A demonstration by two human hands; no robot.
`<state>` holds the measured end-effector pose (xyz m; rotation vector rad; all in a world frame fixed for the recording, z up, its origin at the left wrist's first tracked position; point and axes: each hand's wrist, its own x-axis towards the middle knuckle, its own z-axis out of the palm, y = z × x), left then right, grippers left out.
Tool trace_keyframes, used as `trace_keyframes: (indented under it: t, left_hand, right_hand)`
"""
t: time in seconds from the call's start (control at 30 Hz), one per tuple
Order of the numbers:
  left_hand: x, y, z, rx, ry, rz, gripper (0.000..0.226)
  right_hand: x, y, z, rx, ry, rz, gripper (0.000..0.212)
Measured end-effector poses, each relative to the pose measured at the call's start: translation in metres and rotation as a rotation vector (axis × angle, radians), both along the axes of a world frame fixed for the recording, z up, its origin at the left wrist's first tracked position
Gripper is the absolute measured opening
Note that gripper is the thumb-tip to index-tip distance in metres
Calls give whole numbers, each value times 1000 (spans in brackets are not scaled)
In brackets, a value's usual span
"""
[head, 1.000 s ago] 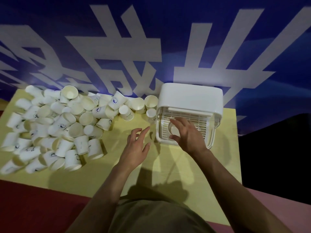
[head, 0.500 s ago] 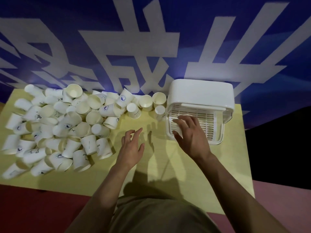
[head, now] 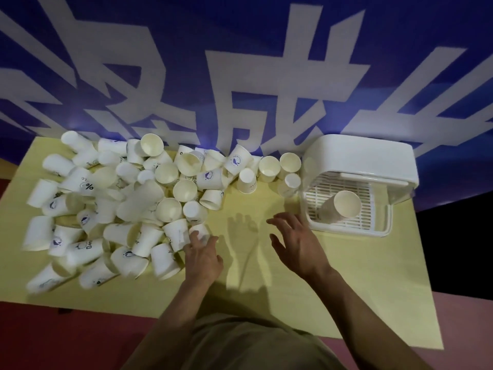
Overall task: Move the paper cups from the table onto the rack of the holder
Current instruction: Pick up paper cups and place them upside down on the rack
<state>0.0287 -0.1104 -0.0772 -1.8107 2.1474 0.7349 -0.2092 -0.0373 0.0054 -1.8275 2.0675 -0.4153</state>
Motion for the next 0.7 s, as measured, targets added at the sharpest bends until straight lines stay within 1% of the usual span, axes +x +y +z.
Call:
trace_keyframes:
  t: [0.1,0.2,0.33,0.4,0.47,0.53,0.63,0.7]
  left_hand:
    - [8,-4,-7,49,2,-25,58]
    - [11,-8,-12,86,77,-47,57]
    - [13,-13,-12,90,187,-63,46]
    - [16,-19,-8,81,247,-74,44]
    - [19,-23,-4,70,295,-76,44]
    - [23,-27,2,61,348,-60,38]
    - [33,-31,9,64,398,-66,28]
    - [38,-35,13,62,400,-83,28]
  right_hand:
    - [15,2,-5,18,13,-7,34]
    - [21,5,-9,78,15,-20,34]
    - [25,6,-12,148,9,-61,36]
    - [26,1,-13,163,25,-75,36]
    - [26,-10,-15,170,32,-75,37]
    - [27,-26,-17,160,27,-84,38]
    - [27,-63,-23,164,70,-104,47]
    - [26,-89,-28,178,117,-108,55]
